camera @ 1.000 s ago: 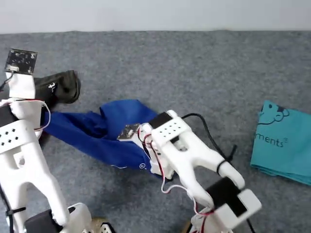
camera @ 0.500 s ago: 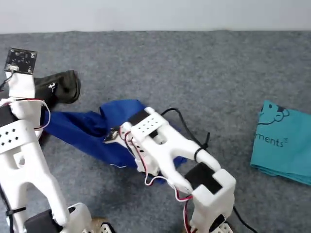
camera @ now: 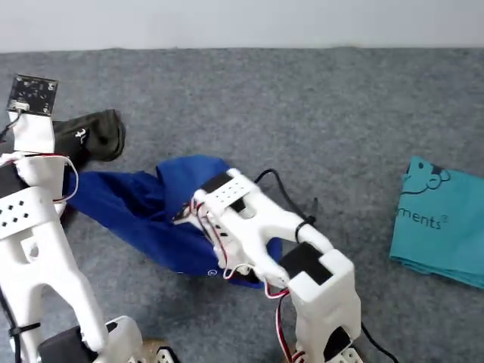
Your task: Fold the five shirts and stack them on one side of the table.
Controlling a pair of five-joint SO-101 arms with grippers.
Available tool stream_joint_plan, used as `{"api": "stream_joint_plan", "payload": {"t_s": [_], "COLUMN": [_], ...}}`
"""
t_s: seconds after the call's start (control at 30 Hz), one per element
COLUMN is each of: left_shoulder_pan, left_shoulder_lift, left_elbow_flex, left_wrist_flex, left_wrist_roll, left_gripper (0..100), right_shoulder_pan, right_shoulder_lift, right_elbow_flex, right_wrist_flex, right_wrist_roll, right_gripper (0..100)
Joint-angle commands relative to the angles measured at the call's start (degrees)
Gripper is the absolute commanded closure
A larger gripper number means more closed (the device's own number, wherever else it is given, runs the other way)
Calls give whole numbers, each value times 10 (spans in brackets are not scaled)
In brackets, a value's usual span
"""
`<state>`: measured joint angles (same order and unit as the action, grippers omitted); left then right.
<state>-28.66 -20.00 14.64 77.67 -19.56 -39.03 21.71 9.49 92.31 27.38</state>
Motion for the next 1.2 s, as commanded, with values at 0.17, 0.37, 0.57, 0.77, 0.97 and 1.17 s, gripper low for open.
{"api": "stream_joint_plan", "payload": {"t_s": [0.17,0.37,0.57,0.77,0.97,1.17], "left_shoulder_pan": [-2,-2,6,47,74,95], "left_shoulder_lift": [-22,-23,-76,-148,-209,-301], "left_elbow_flex": [-7,-7,-7,-5,-7,-7], "left_wrist_flex": [-13,-13,-13,-13,-18,-65], "left_wrist_roll": [-6,-7,-7,-7,-4,-4], "left_gripper": [987,987,987,987,987,987], "right_shoulder_pan": [82,153,189,238,303,344], "right_shoulder_lift": [-167,-243,-311,-375,-400,-402], "right_elbow_flex": [-15,-15,-38,-145,-270,-375], "right_wrist_flex": [92,102,102,98,97,96], "right_wrist_roll": [71,125,152,188,226,240], "right_gripper": [987,987,987,987,987,987]}}
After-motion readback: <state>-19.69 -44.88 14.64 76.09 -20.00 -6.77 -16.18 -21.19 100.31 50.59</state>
